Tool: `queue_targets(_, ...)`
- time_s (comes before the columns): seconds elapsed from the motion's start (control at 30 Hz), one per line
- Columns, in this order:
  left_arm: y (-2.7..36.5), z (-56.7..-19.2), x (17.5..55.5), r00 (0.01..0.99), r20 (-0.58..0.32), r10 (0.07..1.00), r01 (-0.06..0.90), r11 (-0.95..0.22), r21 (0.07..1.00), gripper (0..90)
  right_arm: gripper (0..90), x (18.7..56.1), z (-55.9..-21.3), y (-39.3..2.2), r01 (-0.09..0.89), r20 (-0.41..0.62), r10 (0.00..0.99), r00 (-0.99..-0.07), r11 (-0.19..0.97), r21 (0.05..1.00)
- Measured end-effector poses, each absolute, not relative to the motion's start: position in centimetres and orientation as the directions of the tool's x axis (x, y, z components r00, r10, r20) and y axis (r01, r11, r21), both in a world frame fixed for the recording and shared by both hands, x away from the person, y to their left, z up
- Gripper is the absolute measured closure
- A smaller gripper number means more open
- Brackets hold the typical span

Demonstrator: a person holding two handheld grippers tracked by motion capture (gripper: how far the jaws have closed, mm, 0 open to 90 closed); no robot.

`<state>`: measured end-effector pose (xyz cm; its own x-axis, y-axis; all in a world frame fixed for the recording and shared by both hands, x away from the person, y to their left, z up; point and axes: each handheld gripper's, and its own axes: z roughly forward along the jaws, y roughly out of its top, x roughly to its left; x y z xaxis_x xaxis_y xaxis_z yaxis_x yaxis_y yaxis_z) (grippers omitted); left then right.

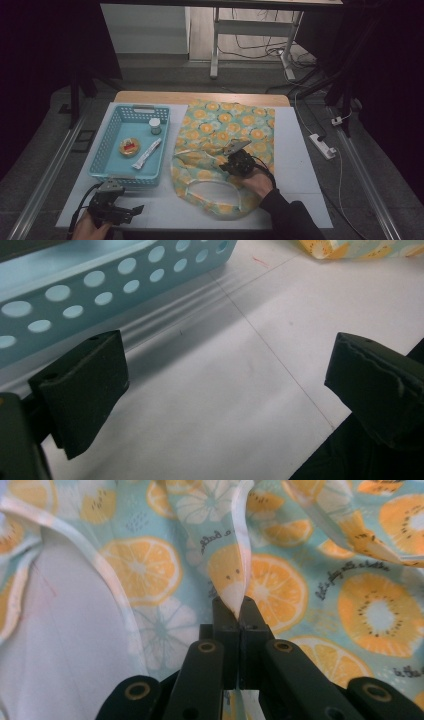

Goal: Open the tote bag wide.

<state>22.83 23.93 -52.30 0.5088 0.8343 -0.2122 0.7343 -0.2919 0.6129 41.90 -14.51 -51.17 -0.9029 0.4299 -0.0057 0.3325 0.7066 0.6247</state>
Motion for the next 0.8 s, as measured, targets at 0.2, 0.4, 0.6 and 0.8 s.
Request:
queue_targets(0.2,23.9,-52.3,22.8,0.510,-0.213,0.834,0.734,-0.293,0.612,3.7,89.9,42.2,-50.2,-14.9,0.344,0.024,0.431,-0.902,0.684,0.643)
queue_targets(0.4,23.9,-52.3,22.8,0.511,-0.213,0.833,0.735,-0.295,0.611,3.8,90.0,42.3,-48.8,-15.4,0.357,0.059,0.438,-0.897,0.640,0.680)
queue_targets(0.6,23.9,-52.3,22.9,0.511,-0.214,0.833,0.736,-0.295,0.609,3.8,90.0,42.5,-47.7,-15.7,0.350,0.061,0.442,-0.895,0.610,0.710)
queue_targets(0.8,23.9,-52.3,22.9,0.510,-0.212,0.834,0.737,-0.296,0.608,3.8,90.0,42.5,-46.4,-15.7,0.339,0.055,0.446,-0.893,0.588,0.734)
